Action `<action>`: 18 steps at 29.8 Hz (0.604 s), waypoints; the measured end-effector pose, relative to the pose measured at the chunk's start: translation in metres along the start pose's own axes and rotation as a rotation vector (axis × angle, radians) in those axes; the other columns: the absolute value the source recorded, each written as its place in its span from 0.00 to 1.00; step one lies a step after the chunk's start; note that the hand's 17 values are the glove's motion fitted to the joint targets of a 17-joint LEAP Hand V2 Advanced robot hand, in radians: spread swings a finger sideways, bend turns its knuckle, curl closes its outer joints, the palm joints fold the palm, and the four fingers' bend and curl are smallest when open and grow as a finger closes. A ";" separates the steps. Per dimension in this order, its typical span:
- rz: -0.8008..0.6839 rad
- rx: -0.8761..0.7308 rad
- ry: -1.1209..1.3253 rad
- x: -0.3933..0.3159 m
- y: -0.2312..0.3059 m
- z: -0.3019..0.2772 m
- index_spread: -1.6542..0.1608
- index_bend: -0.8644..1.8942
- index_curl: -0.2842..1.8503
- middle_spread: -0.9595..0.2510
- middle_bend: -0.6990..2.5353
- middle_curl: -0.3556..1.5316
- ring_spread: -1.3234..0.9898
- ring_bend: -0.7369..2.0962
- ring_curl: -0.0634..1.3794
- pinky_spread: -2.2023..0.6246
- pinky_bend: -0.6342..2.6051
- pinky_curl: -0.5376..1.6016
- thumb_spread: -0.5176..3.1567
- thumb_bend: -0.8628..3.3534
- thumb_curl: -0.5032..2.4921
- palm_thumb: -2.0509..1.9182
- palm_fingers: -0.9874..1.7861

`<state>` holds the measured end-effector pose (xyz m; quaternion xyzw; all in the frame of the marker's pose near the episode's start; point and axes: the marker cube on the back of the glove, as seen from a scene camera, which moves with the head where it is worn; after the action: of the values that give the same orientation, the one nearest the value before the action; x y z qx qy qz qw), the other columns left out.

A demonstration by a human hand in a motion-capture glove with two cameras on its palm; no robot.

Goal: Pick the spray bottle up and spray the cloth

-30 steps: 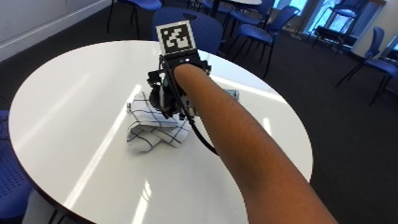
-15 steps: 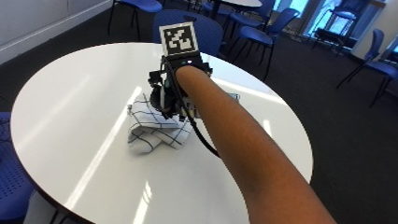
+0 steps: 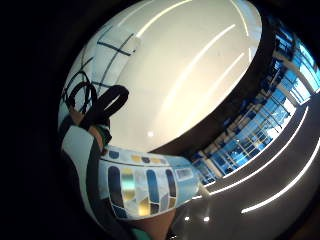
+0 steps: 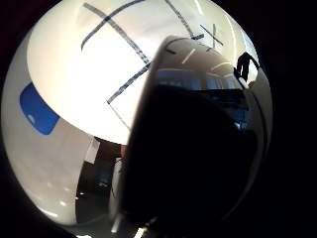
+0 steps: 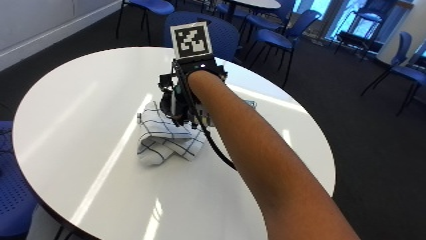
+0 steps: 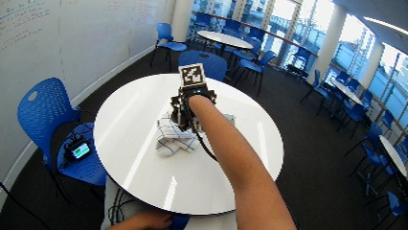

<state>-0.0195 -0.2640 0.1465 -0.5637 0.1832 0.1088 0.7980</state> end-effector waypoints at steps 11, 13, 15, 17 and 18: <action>-0.117 0.238 -0.199 0.000 0.035 -0.030 0.75 0.43 0.40 0.64 0.37 0.44 0.48 0.44 0.34 0.71 0.32 0.43 0.27 0.20 0.41 0.74 0.84; -0.144 0.312 -0.289 0.000 0.046 -0.037 0.75 0.43 0.40 0.64 0.37 0.45 0.48 0.45 0.35 0.71 0.32 0.43 0.27 0.20 0.41 0.74 0.84; -0.184 0.392 -0.400 -0.001 0.056 -0.045 0.75 0.43 0.40 0.64 0.37 0.45 0.48 0.45 0.35 0.71 0.32 0.43 0.28 0.20 0.41 0.74 0.84; -0.252 0.478 -0.537 -0.004 0.069 -0.052 0.75 0.43 0.40 0.64 0.37 0.45 0.48 0.45 0.35 0.71 0.32 0.43 0.28 0.20 0.41 0.74 0.84; -0.294 0.526 -0.612 -0.006 0.075 -0.056 0.75 0.43 0.40 0.65 0.37 0.45 0.49 0.45 0.35 0.71 0.32 0.43 0.28 0.20 0.41 0.74 0.84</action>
<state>-0.0631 -0.2904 0.0675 -0.3030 -0.1229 0.1056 0.9391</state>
